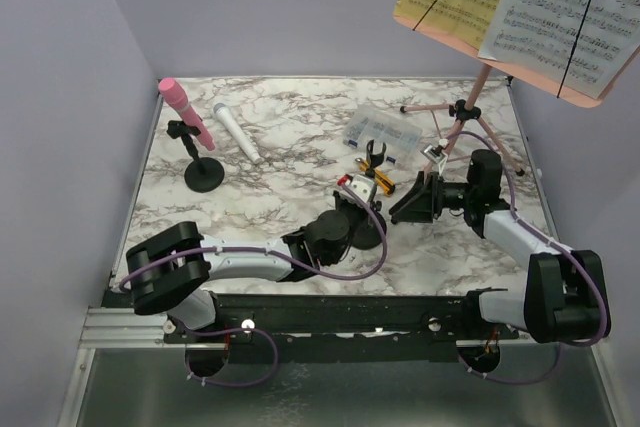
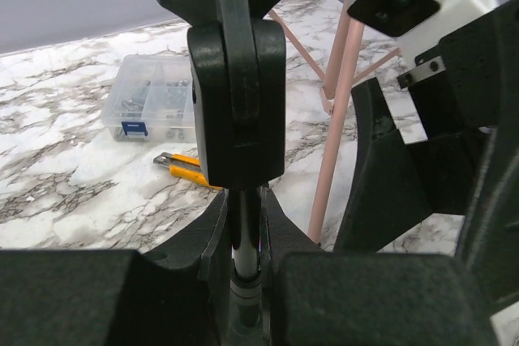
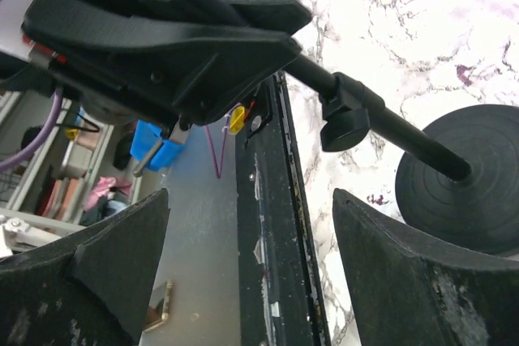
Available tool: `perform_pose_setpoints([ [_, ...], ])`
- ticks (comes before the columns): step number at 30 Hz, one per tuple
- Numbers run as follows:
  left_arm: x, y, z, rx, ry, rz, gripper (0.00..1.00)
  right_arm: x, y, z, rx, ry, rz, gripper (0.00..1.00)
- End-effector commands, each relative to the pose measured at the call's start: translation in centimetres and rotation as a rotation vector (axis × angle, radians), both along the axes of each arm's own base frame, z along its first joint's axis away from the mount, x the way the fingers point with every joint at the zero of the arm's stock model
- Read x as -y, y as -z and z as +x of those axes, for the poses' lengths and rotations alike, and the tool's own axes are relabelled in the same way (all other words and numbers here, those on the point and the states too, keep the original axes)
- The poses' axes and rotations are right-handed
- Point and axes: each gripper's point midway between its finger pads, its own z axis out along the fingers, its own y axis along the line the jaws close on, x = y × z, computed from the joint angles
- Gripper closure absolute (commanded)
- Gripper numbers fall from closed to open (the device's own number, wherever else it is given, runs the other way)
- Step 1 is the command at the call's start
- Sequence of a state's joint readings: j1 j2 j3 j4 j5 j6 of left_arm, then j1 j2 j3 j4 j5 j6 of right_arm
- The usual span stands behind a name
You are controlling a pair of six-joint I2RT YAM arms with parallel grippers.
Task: Pack up the instrument practice props
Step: Unscrew the knob on the microphone stand.
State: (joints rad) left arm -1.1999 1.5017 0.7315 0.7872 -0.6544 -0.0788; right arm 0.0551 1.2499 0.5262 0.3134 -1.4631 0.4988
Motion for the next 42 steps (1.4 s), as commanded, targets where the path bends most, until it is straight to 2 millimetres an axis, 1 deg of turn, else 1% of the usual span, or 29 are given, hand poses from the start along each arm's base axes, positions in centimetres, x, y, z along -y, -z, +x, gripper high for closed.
perform_pose_setpoints([
  [1,0.6,-4.7,0.2,0.075,-0.085,-0.132,1.00,-0.6,0.7,0.8,-0.093,0.040,-0.019,0.17],
  [5,1.2,-4.7,-0.3,0.098,-0.086,-0.107,1.00,-0.9,1.3,1.4,-0.121,0.071,-0.044,0.19],
  [9,1.5,-4.9,-0.7,0.098,-0.079,-0.125,1.00,-1.0,1.8,1.9,-0.141,0.101,-0.062,0.22],
  [12,1.8,-5.1,-1.0,0.101,-0.069,-0.129,1.00,-1.0,2.1,2.0,-0.150,0.107,-0.066,0.28],
  [17,1.9,-5.5,-1.4,0.105,-0.055,-0.146,1.00,-1.0,2.3,2.2,-0.152,0.115,-0.072,0.32],
  [19,1.9,-5.6,-1.7,0.104,-0.046,-0.153,1.00,-1.0,2.3,2.3,-0.147,0.115,-0.072,0.33],
  [22,1.8,-5.6,-1.9,0.103,-0.043,-0.155,1.00,-1.0,2.2,2.2,-0.131,0.110,-0.067,0.37],
  [30,1.8,-5.4,-2.3,0.099,-0.030,-0.159,1.00,-1.0,1.9,1.9,-0.091,0.097,-0.054,0.53],
  [36,2.1,-5.4,-2.7,0.084,-0.014,-0.187,1.00,-1.0,1.9,1.9,-0.088,0.097,-0.054,0.57],
  [42,2.0,-5.2,-2.8,0.082,-0.016,-0.183,1.00,-1.0,1.8,1.8,-0.072,0.092,-0.051,0.66],
])
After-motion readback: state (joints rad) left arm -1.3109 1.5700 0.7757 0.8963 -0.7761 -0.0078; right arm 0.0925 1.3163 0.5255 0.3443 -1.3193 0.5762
